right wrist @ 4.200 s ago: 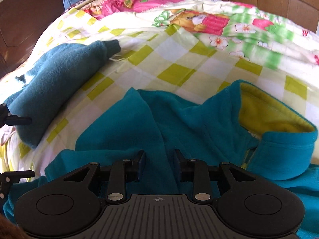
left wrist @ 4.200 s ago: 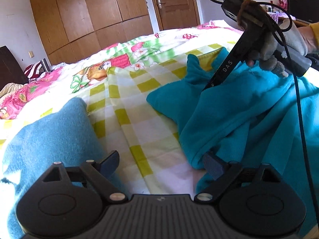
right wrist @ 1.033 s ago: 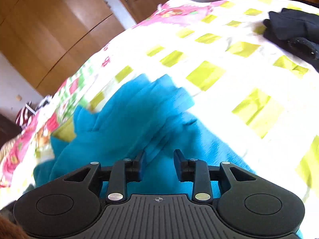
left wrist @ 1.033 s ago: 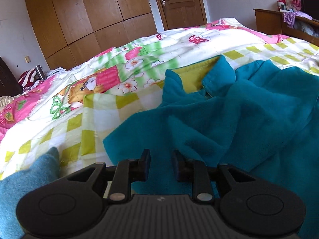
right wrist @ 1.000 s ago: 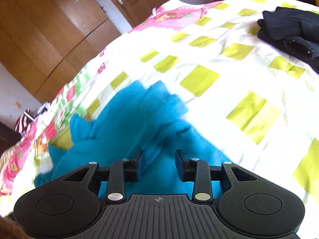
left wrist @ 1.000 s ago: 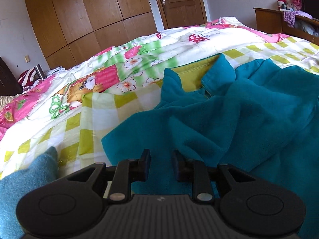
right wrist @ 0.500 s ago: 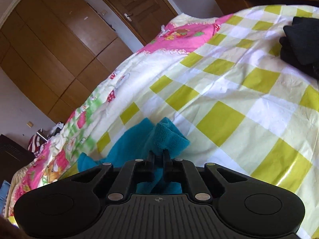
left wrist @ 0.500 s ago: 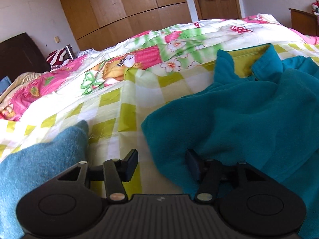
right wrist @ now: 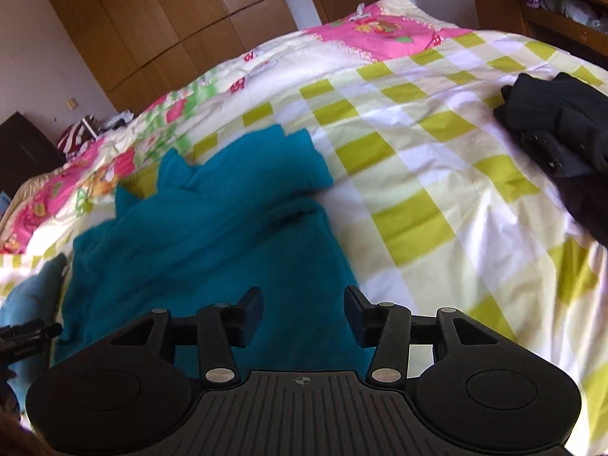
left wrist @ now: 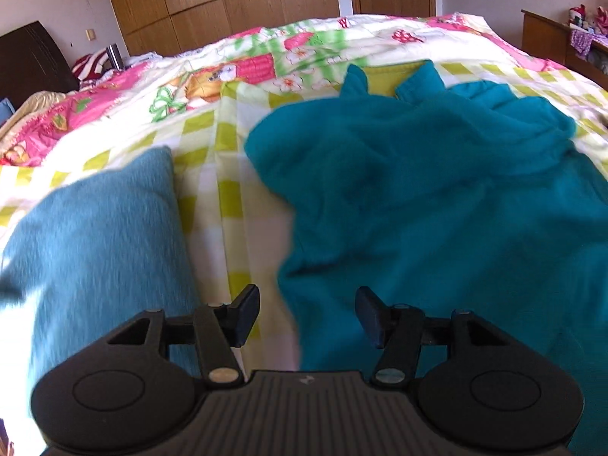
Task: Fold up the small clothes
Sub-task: 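Release the pullover and lift the right tool away, then grasp the teal pullover hem with the left tool while the right tool grasps it too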
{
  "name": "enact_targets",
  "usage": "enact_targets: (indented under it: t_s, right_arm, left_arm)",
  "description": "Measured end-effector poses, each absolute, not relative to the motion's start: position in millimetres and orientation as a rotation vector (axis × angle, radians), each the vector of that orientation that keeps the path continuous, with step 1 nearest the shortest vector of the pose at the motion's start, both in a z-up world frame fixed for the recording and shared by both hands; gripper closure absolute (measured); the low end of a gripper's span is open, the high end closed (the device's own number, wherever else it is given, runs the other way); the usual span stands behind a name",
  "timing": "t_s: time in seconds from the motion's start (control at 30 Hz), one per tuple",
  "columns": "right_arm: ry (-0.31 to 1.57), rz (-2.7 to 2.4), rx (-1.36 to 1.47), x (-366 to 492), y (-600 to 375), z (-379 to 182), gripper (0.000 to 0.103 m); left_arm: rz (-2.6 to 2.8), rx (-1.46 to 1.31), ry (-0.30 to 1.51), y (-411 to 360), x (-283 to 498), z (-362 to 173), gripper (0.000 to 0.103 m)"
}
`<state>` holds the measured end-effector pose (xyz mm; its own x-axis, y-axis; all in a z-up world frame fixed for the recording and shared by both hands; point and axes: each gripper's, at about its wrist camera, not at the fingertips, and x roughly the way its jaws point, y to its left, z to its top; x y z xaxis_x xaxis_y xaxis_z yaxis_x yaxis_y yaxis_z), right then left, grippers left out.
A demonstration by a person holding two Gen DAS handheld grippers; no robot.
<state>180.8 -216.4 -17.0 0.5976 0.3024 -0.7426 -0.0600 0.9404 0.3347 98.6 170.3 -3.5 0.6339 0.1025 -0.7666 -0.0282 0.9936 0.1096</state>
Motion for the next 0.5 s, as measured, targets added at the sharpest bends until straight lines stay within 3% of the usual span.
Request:
enact_targets:
  t_s: [0.27,0.5]
  right_arm:
    - [1.116,0.186,0.269,113,-226,-44,0.050]
    - [1.151,0.254,0.235,99,-214,-53,0.041]
  left_arm:
    - [0.079,0.009,0.967,166,33,-4,0.032]
    - [0.078,-0.038,0.993,165,-1,8,0.026]
